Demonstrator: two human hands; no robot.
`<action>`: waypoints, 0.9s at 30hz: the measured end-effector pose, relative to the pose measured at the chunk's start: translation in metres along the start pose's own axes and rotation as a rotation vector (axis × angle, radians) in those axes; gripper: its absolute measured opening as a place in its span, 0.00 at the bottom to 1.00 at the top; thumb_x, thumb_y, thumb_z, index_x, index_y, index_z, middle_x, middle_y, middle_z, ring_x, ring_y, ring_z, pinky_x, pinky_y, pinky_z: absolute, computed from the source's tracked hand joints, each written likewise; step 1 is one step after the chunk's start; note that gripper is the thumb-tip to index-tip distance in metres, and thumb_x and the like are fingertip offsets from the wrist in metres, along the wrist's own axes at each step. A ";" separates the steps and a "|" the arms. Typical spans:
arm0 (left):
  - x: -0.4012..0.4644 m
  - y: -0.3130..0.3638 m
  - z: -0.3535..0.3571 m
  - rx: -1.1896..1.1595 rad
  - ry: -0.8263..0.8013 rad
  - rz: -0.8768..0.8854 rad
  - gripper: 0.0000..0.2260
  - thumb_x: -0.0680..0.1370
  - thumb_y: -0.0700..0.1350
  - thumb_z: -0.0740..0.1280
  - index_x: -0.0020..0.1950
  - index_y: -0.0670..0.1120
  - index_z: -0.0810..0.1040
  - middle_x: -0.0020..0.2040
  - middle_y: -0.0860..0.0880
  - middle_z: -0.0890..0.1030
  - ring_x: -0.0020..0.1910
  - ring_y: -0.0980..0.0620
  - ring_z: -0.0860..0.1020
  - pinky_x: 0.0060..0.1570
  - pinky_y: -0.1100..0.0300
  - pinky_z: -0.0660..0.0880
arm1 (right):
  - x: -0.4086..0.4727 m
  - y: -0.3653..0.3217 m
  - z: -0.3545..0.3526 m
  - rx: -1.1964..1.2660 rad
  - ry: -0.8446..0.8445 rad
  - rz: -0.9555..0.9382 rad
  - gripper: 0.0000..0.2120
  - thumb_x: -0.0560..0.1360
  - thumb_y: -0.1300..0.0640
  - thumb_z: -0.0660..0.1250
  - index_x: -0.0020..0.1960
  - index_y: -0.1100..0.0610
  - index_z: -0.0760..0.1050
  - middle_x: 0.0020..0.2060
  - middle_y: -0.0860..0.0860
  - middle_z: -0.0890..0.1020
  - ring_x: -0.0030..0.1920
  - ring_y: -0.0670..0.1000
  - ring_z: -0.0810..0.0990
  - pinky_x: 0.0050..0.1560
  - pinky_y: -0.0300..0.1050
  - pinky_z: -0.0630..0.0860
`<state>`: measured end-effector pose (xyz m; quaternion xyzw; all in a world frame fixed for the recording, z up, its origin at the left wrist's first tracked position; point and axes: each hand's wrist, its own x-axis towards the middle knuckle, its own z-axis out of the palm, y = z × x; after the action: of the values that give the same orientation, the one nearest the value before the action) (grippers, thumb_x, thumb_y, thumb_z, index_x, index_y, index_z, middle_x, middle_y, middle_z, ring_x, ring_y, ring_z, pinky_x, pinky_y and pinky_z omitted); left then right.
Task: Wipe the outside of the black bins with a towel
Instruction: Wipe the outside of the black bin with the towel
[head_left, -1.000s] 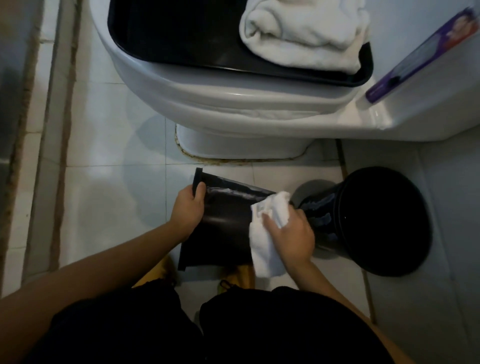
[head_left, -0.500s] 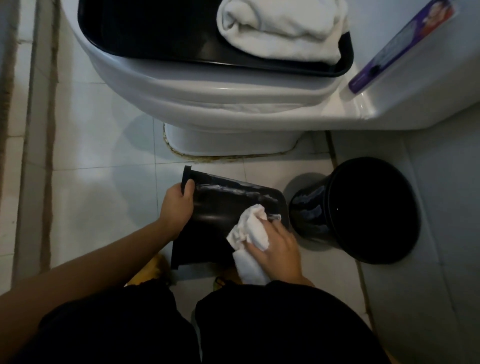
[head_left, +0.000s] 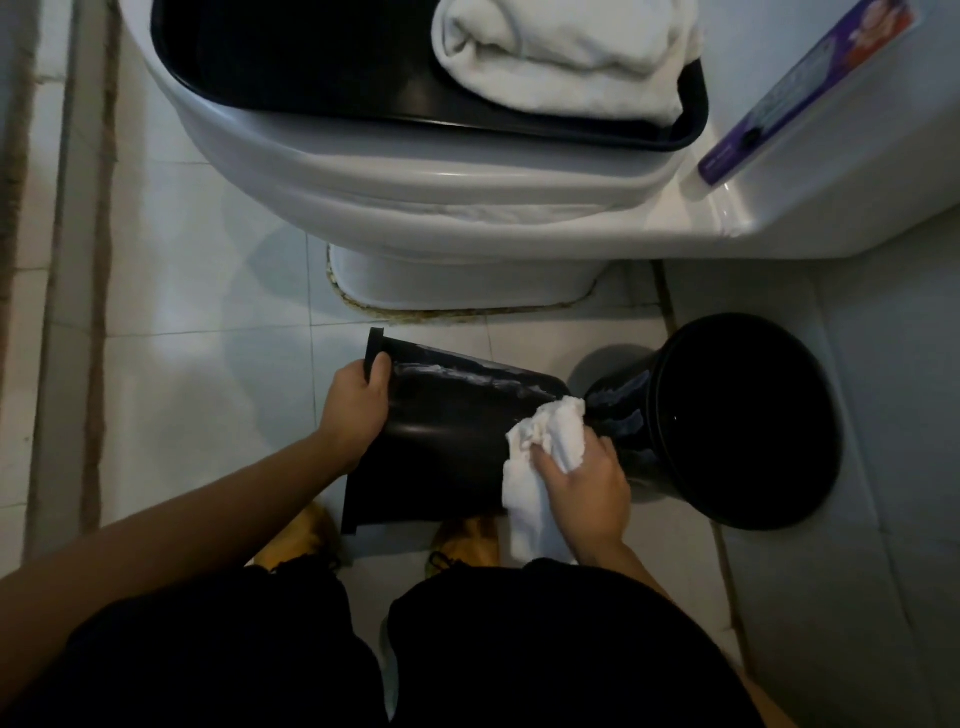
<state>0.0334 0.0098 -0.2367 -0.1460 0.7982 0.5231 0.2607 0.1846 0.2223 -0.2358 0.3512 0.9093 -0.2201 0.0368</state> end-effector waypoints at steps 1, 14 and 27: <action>0.000 -0.001 0.000 0.002 0.004 0.002 0.15 0.83 0.52 0.54 0.52 0.45 0.76 0.45 0.47 0.79 0.45 0.52 0.78 0.45 0.59 0.73 | -0.004 -0.007 0.003 -0.005 0.001 0.021 0.25 0.74 0.42 0.69 0.66 0.54 0.74 0.55 0.52 0.79 0.55 0.52 0.78 0.54 0.41 0.70; -0.002 -0.005 -0.002 -0.005 -0.027 -0.002 0.16 0.83 0.52 0.54 0.56 0.43 0.76 0.48 0.45 0.79 0.48 0.49 0.79 0.50 0.55 0.74 | -0.016 -0.002 0.005 0.022 -0.167 -0.208 0.25 0.73 0.37 0.66 0.64 0.49 0.74 0.50 0.47 0.76 0.49 0.47 0.77 0.51 0.39 0.71; 0.001 0.000 -0.002 0.021 0.004 0.000 0.17 0.83 0.53 0.54 0.53 0.43 0.76 0.44 0.46 0.79 0.44 0.52 0.78 0.42 0.59 0.72 | -0.018 -0.011 0.000 0.153 -0.198 -0.175 0.21 0.72 0.41 0.71 0.62 0.48 0.75 0.49 0.44 0.76 0.49 0.45 0.77 0.48 0.36 0.69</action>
<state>0.0321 0.0077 -0.2368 -0.1445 0.8043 0.5142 0.2606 0.1909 0.2041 -0.2277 0.2490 0.9089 -0.3248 0.0799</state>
